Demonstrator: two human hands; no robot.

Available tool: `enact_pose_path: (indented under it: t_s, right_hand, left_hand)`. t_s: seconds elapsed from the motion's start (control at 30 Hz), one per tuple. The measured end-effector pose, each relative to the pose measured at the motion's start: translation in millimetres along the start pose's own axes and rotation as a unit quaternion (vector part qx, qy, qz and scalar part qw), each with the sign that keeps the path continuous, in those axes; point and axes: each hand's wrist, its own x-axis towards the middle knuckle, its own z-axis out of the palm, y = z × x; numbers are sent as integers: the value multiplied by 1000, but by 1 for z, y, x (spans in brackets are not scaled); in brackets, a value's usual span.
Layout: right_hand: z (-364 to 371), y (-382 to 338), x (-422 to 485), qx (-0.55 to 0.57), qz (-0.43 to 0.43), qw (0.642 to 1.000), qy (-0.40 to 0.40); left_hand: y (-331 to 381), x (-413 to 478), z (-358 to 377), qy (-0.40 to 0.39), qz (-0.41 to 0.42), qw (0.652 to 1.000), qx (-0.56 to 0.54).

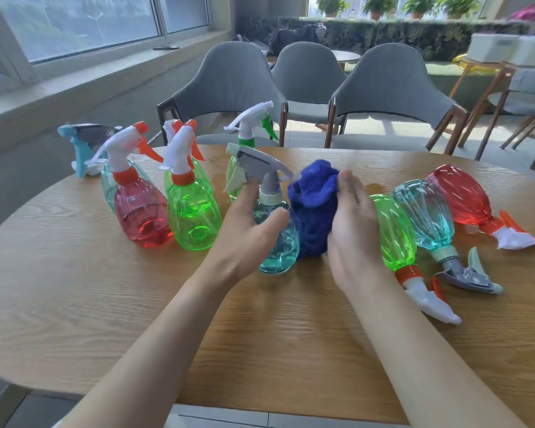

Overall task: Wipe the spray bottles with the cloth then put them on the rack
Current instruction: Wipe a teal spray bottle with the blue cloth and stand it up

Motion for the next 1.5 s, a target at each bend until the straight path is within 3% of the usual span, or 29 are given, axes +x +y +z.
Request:
enact_pose_path:
  t_s: [0.1, 0.23, 0.43, 0.57, 0.7, 0.93, 1.1, 1.2, 1.3, 1.5]
  right_hand:
    - [-3, 1, 2, 33, 20, 999, 33]
    - [2, -12, -1, 79, -35, 996, 0]
    - [12, -18, -17, -34, -118, 981, -147]
    - [5, -27, -18, -64, -128, 974, -174]
    - [5, -28, -19, -180, -207, 942, -194]
    - [1, -23, -12, -234, -227, 941, -87]
    - [-3, -19, -3, -229, -194, 954, -16]
    - [-5, -21, -3, -212, -174, 960, -52]
    - [-3, -19, -10, -257, -193, 941, -105]
    - [-7, -17, -5, -213, -177, 959, -63]
  left_hand:
    - [-1, -4, 0, -3, 4, 1000, 11]
    - [-2, -3, 3, 11, 12, 998, 54]
    - [10, 3, 5, 45, 33, 988, 146]
    - [13, 8, 1, 44, 30, 980, 190]
    - [16, 14, -3, 14, 38, 978, 206]
    - [18, 12, 3, -12, 85, 953, 291]
    - [16, 8, 8, -3, 87, 960, 268]
    - [14, 9, 10, 7, 74, 966, 247]
    - [10, 14, 6, 6, 55, 974, 221]
    - [11, 14, 4, -29, 62, 969, 239]
